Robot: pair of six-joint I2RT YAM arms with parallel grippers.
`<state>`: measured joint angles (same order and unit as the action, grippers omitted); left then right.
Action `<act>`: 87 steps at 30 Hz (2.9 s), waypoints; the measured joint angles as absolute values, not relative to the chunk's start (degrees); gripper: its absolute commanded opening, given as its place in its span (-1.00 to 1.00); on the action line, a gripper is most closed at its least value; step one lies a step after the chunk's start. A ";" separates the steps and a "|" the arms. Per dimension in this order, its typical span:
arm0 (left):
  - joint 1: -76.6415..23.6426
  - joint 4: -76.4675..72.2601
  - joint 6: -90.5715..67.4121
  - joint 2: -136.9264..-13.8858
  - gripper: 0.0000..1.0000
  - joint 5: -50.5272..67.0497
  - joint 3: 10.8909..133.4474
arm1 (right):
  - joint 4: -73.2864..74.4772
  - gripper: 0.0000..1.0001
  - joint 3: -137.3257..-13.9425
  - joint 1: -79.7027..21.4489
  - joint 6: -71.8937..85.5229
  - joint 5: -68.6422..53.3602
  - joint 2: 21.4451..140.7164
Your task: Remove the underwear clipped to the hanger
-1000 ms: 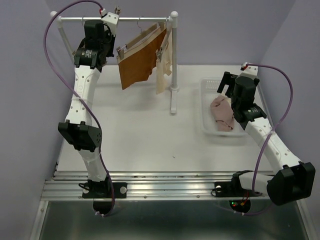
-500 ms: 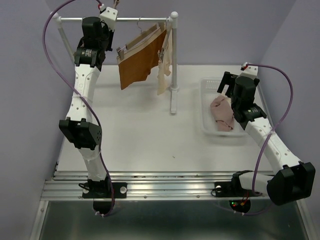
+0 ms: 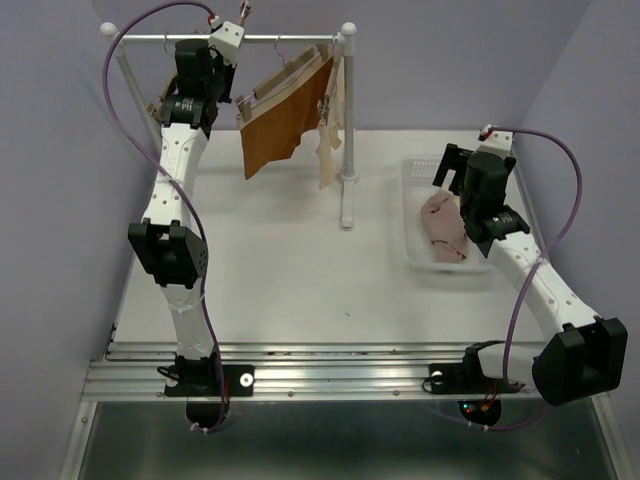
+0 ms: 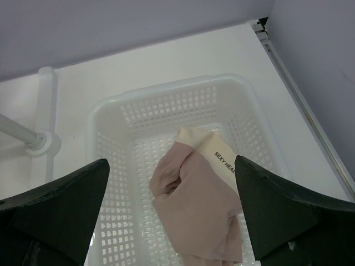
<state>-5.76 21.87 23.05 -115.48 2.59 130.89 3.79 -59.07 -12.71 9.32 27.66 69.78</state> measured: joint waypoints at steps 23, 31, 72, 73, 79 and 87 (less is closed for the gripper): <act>-4.62 17.76 12.23 -104.49 0.98 5.34 118.54 | 3.29 1.00 -57.67 -12.71 9.45 24.10 68.64; -4.43 6.55 7.16 -85.69 0.98 7.62 102.89 | 1.83 1.00 -56.75 -12.71 9.52 22.55 66.37; -24.71 13.10 -10.79 -106.04 0.98 -8.58 123.07 | -0.05 1.00 -53.41 -12.71 12.03 18.57 61.12; -24.73 13.63 -11.22 -106.61 0.98 -9.23 123.98 | -0.05 1.00 -53.41 -12.71 12.03 18.59 61.12; -24.77 15.59 -13.26 -110.08 0.98 -12.16 128.64 | -0.05 1.00 -53.41 -12.71 12.01 18.59 61.12; -24.77 17.50 -14.11 -115.24 0.98 -14.96 133.43 | -0.12 1.00 -53.41 -12.71 12.01 18.55 61.14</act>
<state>-24.77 17.50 -14.11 -115.24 -14.96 133.43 -0.12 -53.41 -12.71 12.01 18.55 61.14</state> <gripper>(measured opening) 0.987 0.998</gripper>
